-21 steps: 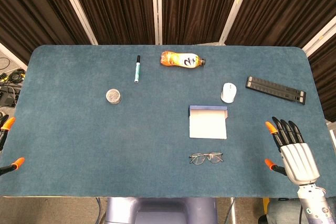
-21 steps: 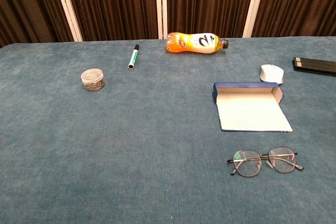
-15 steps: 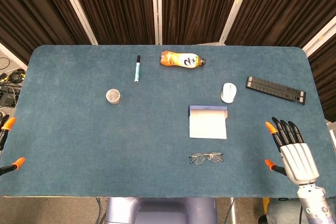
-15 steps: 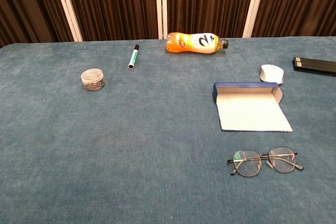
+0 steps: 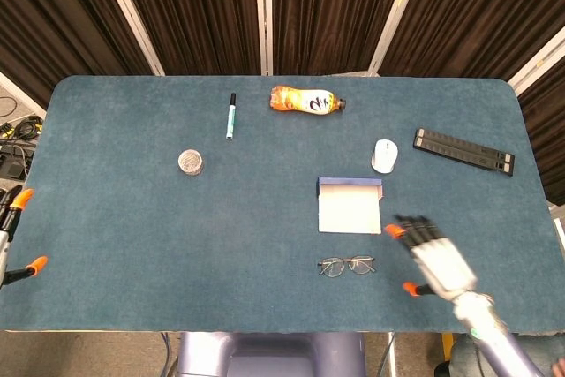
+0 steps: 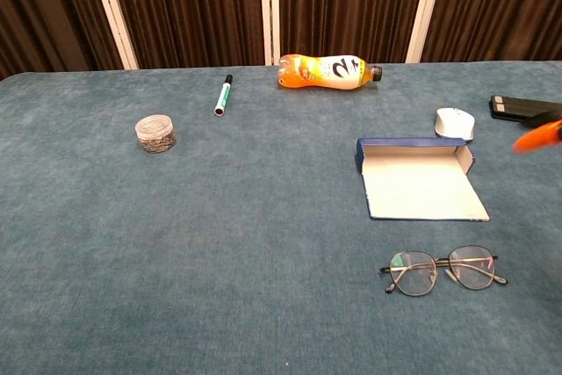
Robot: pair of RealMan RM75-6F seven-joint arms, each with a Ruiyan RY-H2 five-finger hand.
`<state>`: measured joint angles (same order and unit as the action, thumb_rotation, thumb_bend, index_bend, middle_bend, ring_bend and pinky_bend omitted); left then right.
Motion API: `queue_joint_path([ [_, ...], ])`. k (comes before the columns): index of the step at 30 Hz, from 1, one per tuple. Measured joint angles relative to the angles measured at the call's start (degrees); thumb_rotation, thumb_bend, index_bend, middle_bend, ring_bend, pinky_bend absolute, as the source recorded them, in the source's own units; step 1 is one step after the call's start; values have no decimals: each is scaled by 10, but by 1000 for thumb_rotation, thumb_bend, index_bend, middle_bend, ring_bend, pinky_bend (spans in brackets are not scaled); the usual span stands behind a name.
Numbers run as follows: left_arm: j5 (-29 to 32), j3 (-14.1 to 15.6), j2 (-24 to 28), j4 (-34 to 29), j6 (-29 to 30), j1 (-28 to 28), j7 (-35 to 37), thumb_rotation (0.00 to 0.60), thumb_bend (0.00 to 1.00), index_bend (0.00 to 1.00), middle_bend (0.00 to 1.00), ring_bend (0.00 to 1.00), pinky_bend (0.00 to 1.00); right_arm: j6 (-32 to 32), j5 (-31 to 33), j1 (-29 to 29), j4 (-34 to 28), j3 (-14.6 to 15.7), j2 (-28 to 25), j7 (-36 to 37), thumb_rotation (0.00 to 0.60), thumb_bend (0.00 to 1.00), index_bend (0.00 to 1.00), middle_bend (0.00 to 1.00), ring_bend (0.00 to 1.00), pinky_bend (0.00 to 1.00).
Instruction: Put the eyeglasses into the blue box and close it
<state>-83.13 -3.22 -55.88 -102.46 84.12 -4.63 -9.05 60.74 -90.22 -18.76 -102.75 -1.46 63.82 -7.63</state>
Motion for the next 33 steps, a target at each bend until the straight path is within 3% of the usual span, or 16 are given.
queue_joint_path([
  [4,17,-4,-5,2,-15,-8,-11,600,0,0,0,0,0,-88,46,-68,-14,-15,27,-13,600,104,393,0,0,0],
  [11,45,-11,-12,11,-33,-18,-17,600,0,0,0,0,0,-138,150,-126,9,-40,105,-95,600,221,424,0,0,0],
  [19,58,-12,-12,20,-33,-17,-14,600,0,0,0,0,0,-158,236,-162,33,-39,147,-162,600,231,440,0,0,0],
  [33,59,-8,-13,20,-25,-11,-14,600,0,0,0,0,0,-146,263,-176,47,-15,149,-168,600,266,463,0,0,0],
])
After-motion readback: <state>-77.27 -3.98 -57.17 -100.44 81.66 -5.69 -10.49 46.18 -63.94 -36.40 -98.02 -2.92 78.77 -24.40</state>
